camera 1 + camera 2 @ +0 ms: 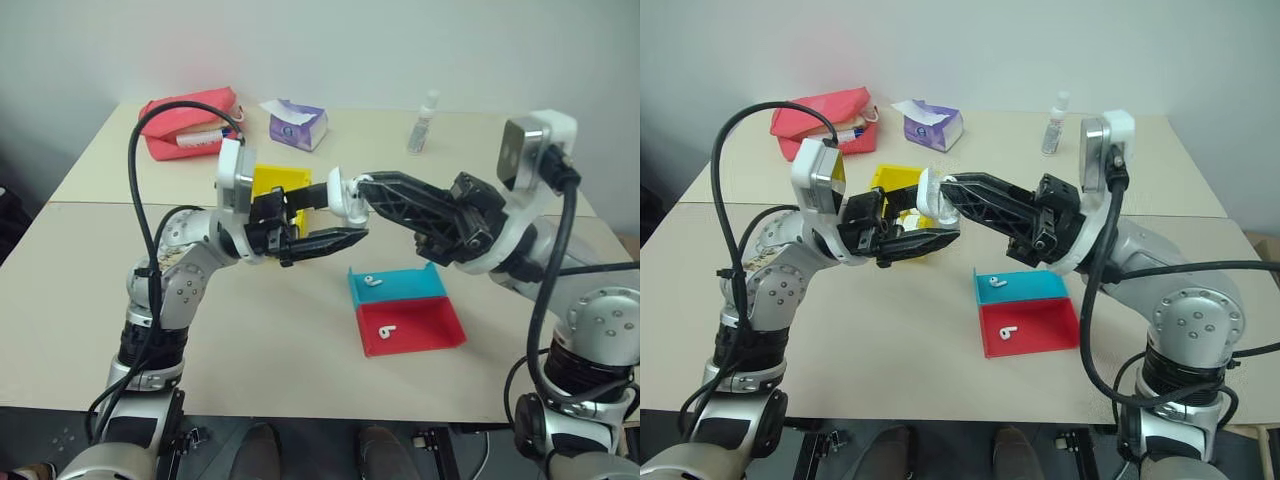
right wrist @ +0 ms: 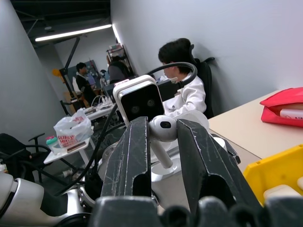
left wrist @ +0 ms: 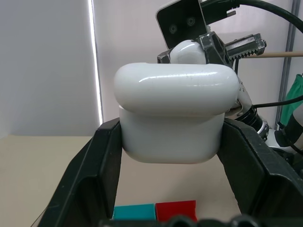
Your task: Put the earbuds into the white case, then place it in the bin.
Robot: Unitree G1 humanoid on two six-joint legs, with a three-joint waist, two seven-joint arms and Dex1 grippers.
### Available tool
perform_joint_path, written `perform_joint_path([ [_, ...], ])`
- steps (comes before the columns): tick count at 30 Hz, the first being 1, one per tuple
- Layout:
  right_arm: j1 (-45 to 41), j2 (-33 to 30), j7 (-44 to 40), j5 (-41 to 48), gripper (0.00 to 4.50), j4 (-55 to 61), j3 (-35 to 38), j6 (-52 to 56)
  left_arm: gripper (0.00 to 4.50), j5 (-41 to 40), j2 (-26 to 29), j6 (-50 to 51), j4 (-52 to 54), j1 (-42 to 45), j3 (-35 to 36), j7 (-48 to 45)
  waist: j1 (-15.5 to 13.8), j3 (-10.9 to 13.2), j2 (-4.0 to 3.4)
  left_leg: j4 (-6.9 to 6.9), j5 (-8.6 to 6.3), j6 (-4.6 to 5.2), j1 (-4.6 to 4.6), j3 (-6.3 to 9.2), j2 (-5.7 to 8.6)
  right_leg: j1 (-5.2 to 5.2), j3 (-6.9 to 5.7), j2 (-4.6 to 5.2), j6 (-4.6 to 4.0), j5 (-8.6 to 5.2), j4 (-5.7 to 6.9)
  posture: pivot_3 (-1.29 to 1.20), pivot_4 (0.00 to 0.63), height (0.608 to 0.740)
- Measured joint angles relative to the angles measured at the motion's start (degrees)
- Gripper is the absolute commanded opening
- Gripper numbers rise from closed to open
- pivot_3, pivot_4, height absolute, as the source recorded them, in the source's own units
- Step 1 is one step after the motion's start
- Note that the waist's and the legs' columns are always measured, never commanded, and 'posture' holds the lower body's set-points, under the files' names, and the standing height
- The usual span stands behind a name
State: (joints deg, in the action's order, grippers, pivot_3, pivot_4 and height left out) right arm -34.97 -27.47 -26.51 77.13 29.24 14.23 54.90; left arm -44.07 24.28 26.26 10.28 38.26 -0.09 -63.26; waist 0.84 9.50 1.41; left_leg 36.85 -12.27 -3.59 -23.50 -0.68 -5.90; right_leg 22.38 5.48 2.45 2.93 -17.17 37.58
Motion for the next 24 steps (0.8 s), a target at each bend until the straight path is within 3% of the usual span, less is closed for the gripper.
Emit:
perform_joint_path([
  [24, 2.1, -3.1, -5.0, -4.1, 0.63, 0.4, -4.6, -4.4, 2.78, 3.2, 0.3, -6.3, -5.1, -2.7, 0.7, -5.6, 0.0, 0.0, 0.0, 0.0, -0.01, 0.02, -0.01, 0.0, 0.0, 0.0, 0.0, 0.0, 0.0, 0.0, -0.03, 0.0, 0.15, 0.74],
])
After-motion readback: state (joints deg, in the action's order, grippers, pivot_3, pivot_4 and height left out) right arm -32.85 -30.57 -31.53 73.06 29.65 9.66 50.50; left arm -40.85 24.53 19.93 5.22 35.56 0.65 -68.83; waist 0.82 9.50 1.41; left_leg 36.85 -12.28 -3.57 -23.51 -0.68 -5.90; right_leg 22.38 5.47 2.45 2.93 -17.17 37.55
